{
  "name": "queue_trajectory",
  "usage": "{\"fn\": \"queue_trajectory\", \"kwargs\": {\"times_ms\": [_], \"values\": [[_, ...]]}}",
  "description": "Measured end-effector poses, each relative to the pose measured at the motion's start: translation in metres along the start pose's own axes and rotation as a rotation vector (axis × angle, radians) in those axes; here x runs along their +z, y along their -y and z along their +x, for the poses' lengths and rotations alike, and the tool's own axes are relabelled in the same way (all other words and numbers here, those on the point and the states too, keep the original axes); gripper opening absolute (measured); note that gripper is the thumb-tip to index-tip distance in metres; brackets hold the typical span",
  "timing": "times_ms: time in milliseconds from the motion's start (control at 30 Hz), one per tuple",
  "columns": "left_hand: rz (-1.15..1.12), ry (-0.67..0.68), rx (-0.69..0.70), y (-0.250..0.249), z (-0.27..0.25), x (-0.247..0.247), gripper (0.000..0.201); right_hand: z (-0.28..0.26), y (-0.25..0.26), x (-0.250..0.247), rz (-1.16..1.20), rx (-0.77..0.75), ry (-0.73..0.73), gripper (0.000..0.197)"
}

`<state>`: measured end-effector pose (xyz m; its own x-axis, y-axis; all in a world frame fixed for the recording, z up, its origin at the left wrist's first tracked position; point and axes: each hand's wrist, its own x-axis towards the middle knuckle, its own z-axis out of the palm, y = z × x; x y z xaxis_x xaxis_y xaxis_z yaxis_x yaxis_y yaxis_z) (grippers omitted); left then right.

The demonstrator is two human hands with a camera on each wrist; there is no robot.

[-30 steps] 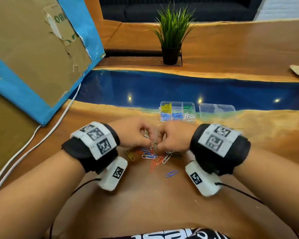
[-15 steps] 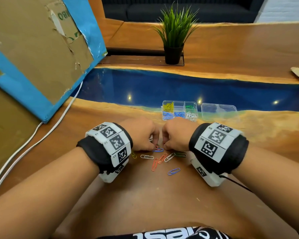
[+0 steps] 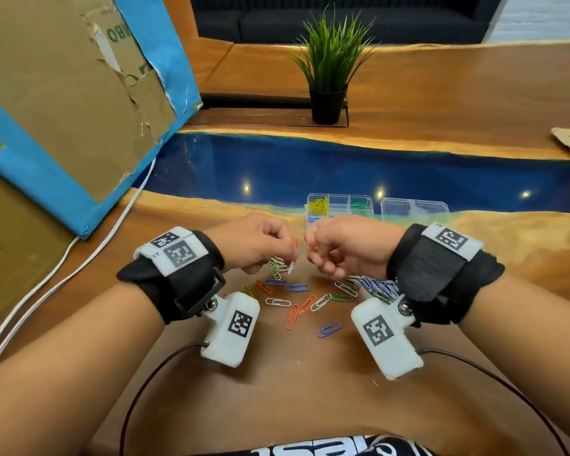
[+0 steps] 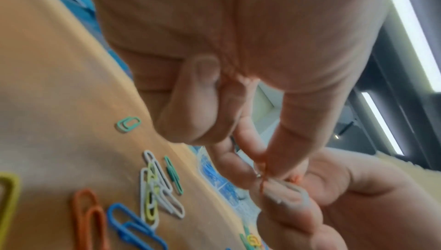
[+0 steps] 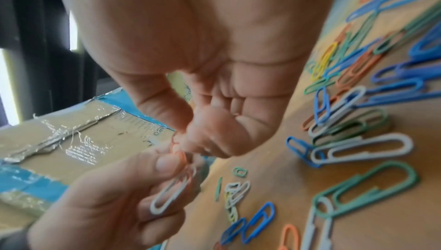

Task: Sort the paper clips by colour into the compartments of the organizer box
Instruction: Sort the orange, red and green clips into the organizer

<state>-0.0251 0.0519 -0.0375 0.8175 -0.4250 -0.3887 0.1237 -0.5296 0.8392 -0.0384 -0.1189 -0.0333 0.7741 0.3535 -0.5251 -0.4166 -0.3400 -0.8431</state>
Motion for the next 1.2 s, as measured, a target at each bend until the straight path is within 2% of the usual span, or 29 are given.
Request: {"fn": "queue_trajectory", "kwargs": {"times_ms": [133,233,400,600,667,733,800,900,967,1067,1133,1200], "values": [[-0.127,-0.007,0.001,0.001,0.001,-0.002,0.028,0.000,0.000,-0.001,0.159,-0.019,0.035,0.017],[-0.158,-0.014,0.024,0.000,0.001,-0.004,0.022,-0.001,-0.001,0.000,0.195,-0.026,0.030,0.017],[-0.179,-0.010,0.049,0.002,0.001,-0.006,0.023,0.002,-0.005,0.002,0.111,-0.005,-0.093,0.033],[-0.299,-0.119,0.038,0.005,0.004,-0.005,0.025,0.004,-0.009,-0.003,-0.019,-0.002,-0.109,0.027],[-0.344,-0.095,0.027,0.006,0.004,-0.005,0.020,0.002,-0.008,-0.001,-0.139,-0.043,-0.061,0.028],[-0.368,-0.061,0.004,0.006,0.002,-0.006,0.014,-0.002,-0.008,0.003,-0.445,-0.114,-0.042,0.026],[-0.352,-0.032,-0.026,0.008,0.000,-0.006,0.018,-0.006,-0.008,0.009,-0.772,-0.171,-0.018,0.024],[-0.323,0.013,-0.060,0.008,-0.004,-0.004,0.028,-0.009,-0.007,0.021,-1.085,-0.189,-0.012,0.024],[-0.227,0.058,-0.070,0.009,-0.007,-0.002,0.026,-0.008,-0.007,0.026,-1.214,-0.217,-0.037,0.019],[0.166,0.146,-0.022,0.007,-0.013,0.005,0.013,-0.007,-0.004,0.032,-1.336,-0.278,-0.058,0.011],[0.416,0.155,0.022,0.005,-0.015,0.008,0.020,-0.007,-0.004,0.033,-1.384,-0.294,-0.041,0.016],[0.615,0.143,0.031,0.003,-0.016,0.012,0.014,-0.006,-0.006,0.034,-1.406,-0.301,-0.016,0.024]]}}
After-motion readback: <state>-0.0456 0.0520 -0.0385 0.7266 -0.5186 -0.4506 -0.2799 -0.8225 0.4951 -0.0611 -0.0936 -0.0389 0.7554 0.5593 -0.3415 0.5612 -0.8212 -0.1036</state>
